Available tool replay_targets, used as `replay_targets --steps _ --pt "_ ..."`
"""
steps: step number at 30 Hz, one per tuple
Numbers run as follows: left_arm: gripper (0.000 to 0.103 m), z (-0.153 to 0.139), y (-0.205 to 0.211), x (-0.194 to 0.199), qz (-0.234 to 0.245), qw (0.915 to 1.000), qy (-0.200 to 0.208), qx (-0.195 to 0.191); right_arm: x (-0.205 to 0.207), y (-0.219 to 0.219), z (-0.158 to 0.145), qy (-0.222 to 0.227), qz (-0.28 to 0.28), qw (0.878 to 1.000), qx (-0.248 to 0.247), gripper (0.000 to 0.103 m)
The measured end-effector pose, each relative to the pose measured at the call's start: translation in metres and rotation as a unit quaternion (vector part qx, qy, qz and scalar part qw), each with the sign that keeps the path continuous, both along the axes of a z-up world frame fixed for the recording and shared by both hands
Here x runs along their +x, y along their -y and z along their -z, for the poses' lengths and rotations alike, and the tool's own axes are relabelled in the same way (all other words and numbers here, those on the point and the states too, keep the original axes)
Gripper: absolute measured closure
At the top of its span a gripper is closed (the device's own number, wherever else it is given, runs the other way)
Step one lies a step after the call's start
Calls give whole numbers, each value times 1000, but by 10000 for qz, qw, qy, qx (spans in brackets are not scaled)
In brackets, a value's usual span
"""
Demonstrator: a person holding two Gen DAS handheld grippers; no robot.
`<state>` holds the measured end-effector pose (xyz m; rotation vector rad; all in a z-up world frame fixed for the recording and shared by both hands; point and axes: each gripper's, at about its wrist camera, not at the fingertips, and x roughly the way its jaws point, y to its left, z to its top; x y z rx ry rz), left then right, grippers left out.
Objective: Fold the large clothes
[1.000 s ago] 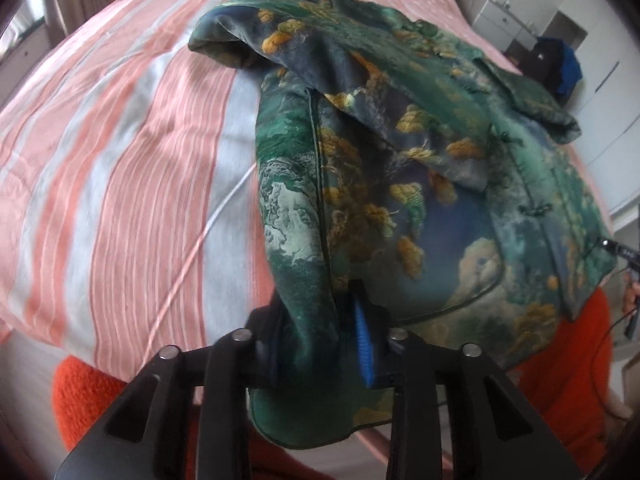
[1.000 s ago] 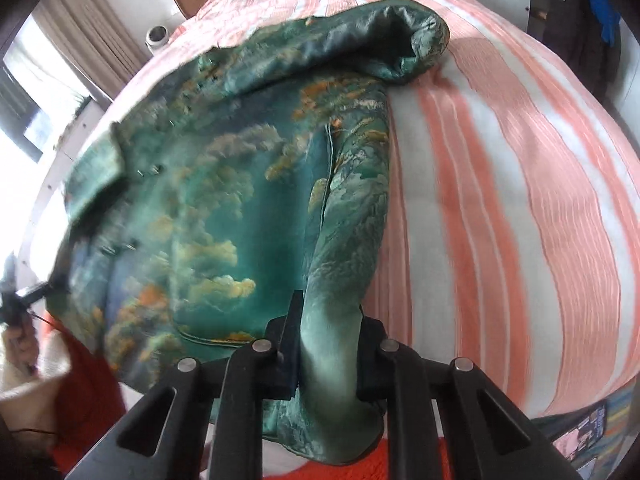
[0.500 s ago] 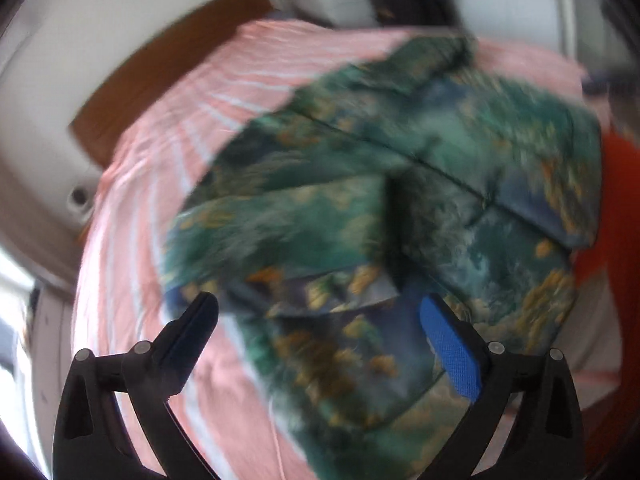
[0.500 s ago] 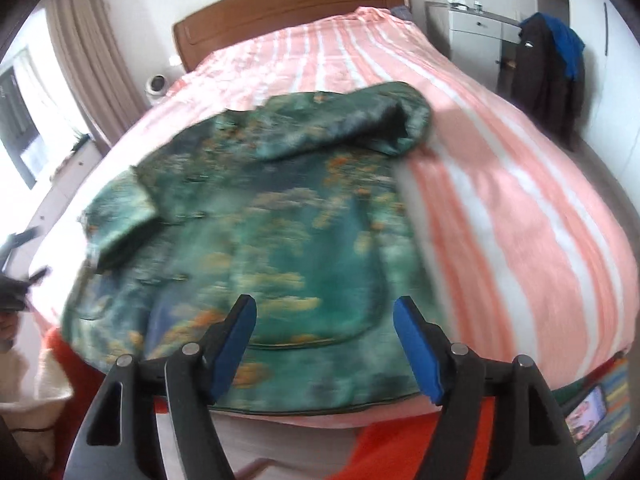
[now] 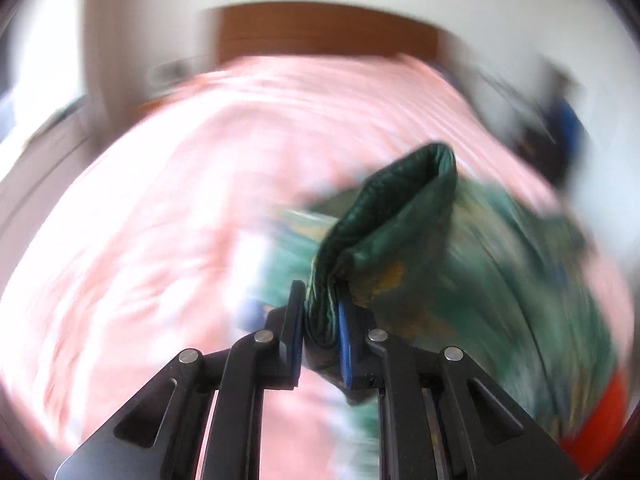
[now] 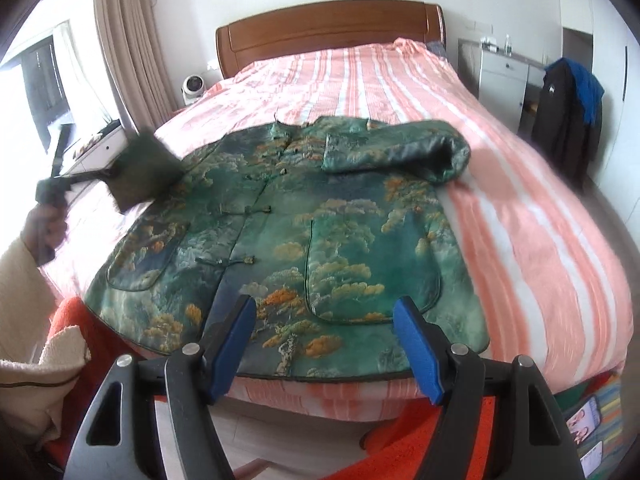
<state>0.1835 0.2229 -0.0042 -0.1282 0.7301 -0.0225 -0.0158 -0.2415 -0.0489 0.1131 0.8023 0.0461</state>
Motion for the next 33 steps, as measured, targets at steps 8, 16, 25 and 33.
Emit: replay_targets --steps 8,16,25,33 --pt "92 68 -209 -30 -2993 9496 -841 -395 28 -13 3 -34 -286 9995 -89 32" --pt "28 87 -177 -67 -3064 9466 -974 -229 111 -6 -8 -131 -823 9893 -1197 24" --pt "4 13 -109 -135 -2501 9678 -284 -48 272 -45 97 -584 -2052 8838 -4164 18" --pt "3 37 -26 -131 -1994 9781 -187 574 338 11 70 -344 -892 9456 -3110 95"
